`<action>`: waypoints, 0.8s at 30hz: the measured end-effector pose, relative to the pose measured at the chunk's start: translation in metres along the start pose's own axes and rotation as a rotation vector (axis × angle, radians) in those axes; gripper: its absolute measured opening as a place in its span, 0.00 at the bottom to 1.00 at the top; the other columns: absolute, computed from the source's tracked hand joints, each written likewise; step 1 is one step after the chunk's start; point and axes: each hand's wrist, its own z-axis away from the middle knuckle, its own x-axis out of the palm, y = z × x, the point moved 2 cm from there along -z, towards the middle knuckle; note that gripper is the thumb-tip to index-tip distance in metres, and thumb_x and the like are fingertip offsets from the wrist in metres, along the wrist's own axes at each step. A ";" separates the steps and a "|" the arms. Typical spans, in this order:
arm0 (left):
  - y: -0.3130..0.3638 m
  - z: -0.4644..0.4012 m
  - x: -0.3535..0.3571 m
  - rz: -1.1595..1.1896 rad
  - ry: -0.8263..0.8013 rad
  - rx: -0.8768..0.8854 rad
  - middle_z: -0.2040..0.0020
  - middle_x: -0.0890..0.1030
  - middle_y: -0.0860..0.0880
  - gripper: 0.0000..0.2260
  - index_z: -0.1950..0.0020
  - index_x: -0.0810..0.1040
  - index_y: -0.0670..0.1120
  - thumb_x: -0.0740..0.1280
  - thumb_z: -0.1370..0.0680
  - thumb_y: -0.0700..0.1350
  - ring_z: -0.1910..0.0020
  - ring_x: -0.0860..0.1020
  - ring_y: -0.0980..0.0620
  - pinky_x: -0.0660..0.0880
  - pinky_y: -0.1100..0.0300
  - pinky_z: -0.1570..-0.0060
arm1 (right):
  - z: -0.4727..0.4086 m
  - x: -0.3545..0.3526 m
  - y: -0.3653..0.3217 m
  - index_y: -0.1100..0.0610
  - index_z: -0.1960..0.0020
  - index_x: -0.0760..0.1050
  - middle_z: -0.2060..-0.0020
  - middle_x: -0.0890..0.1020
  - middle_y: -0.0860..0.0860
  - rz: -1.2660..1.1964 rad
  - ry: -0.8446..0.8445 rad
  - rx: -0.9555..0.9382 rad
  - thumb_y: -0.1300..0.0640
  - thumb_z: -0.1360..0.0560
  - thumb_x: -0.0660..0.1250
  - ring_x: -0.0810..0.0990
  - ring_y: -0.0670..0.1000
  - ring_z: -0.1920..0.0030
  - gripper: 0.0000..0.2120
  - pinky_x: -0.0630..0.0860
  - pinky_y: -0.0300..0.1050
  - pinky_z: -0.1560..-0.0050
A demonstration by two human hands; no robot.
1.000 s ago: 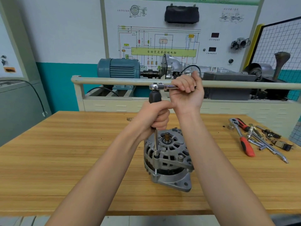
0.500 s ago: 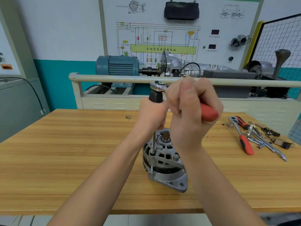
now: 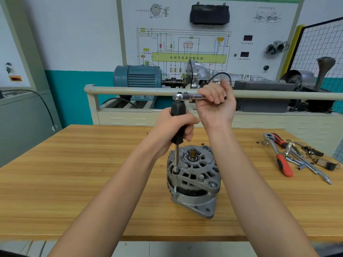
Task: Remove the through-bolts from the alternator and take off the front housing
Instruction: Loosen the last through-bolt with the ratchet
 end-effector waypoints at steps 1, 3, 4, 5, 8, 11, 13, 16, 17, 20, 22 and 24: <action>0.001 -0.001 0.001 0.057 -0.048 -0.027 0.79 0.65 0.50 0.18 0.74 0.66 0.46 0.66 0.25 0.34 0.81 0.63 0.52 0.63 0.63 0.76 | 0.000 0.000 0.000 0.56 0.76 0.62 0.83 0.63 0.48 0.005 0.008 -0.008 0.60 0.24 0.57 0.62 0.47 0.83 0.21 0.60 0.37 0.78; 0.000 -0.002 0.004 0.103 -0.084 -0.073 0.81 0.59 0.52 0.21 0.74 0.60 0.46 0.64 0.24 0.36 0.83 0.56 0.55 0.57 0.67 0.79 | 0.004 0.004 0.001 0.56 0.76 0.63 0.83 0.63 0.48 0.052 0.003 -0.044 0.61 0.25 0.58 0.62 0.46 0.83 0.20 0.60 0.38 0.79; -0.001 -0.003 0.004 0.101 -0.058 -0.090 0.81 0.58 0.53 0.22 0.75 0.59 0.47 0.63 0.23 0.36 0.84 0.54 0.56 0.55 0.68 0.80 | 0.007 0.008 0.002 0.56 0.77 0.63 0.83 0.62 0.48 0.091 -0.006 -0.076 0.61 0.26 0.58 0.61 0.46 0.83 0.20 0.60 0.38 0.79; -0.002 -0.003 0.004 0.091 -0.010 -0.098 0.81 0.57 0.53 0.23 0.76 0.59 0.49 0.63 0.23 0.36 0.84 0.54 0.56 0.54 0.68 0.80 | 0.012 0.012 0.003 0.56 0.77 0.63 0.83 0.62 0.48 0.149 -0.015 -0.117 0.61 0.26 0.58 0.61 0.46 0.82 0.20 0.60 0.38 0.78; -0.003 -0.003 0.003 0.070 0.163 -0.084 0.81 0.58 0.53 0.24 0.78 0.60 0.52 0.62 0.25 0.34 0.83 0.54 0.55 0.54 0.68 0.80 | 0.030 0.025 0.012 0.55 0.77 0.64 0.82 0.62 0.47 0.421 -0.074 -0.255 0.61 0.24 0.57 0.60 0.46 0.80 0.22 0.61 0.39 0.76; -0.003 -0.003 0.005 0.053 0.274 -0.088 0.81 0.59 0.53 0.21 0.75 0.60 0.49 0.62 0.26 0.34 0.82 0.53 0.54 0.55 0.68 0.79 | 0.050 0.036 0.029 0.55 0.74 0.65 0.80 0.65 0.48 0.768 -0.265 -0.469 0.64 0.22 0.56 0.62 0.47 0.78 0.21 0.61 0.42 0.72; -0.002 -0.003 0.008 0.010 0.313 -0.086 0.80 0.60 0.52 0.18 0.72 0.60 0.47 0.62 0.25 0.35 0.83 0.55 0.54 0.56 0.69 0.80 | 0.064 0.038 0.040 0.55 0.71 0.65 0.78 0.66 0.48 1.037 -0.401 -0.670 0.65 0.24 0.58 0.63 0.49 0.77 0.17 0.61 0.44 0.71; -0.001 -0.001 0.011 -0.076 0.352 -0.044 0.77 0.63 0.50 0.16 0.70 0.63 0.47 0.63 0.25 0.37 0.80 0.60 0.55 0.58 0.67 0.80 | 0.077 0.038 0.050 0.55 0.70 0.63 0.75 0.67 0.48 1.259 -0.461 -0.791 0.63 0.26 0.59 0.64 0.51 0.74 0.15 0.61 0.48 0.69; -0.001 0.000 0.011 -0.067 0.350 -0.032 0.77 0.62 0.50 0.16 0.70 0.62 0.47 0.63 0.25 0.37 0.81 0.59 0.55 0.58 0.67 0.80 | 0.076 0.038 0.048 0.55 0.70 0.62 0.76 0.65 0.49 1.234 -0.447 -0.771 0.63 0.25 0.59 0.63 0.51 0.74 0.16 0.60 0.48 0.69; -0.003 0.000 0.007 -0.035 0.281 -0.014 0.78 0.60 0.51 0.17 0.71 0.62 0.47 0.65 0.27 0.34 0.81 0.56 0.53 0.56 0.66 0.79 | 0.065 0.042 0.035 0.56 0.71 0.59 0.80 0.63 0.50 0.972 -0.390 -0.598 0.67 0.25 0.57 0.59 0.50 0.77 0.18 0.57 0.46 0.72; -0.003 0.001 0.003 -0.016 0.188 -0.005 0.79 0.60 0.51 0.18 0.71 0.62 0.46 0.66 0.27 0.33 0.80 0.57 0.53 0.57 0.65 0.78 | 0.055 0.041 0.024 0.56 0.73 0.62 0.81 0.64 0.49 0.818 -0.337 -0.470 0.65 0.24 0.55 0.59 0.48 0.78 0.19 0.59 0.43 0.72; -0.003 0.002 0.001 0.040 0.083 0.000 0.79 0.61 0.51 0.18 0.71 0.63 0.46 0.66 0.27 0.33 0.80 0.58 0.52 0.58 0.64 0.77 | 0.047 0.038 0.014 0.56 0.75 0.64 0.81 0.64 0.48 0.696 -0.300 -0.352 0.63 0.24 0.56 0.60 0.46 0.79 0.20 0.61 0.41 0.73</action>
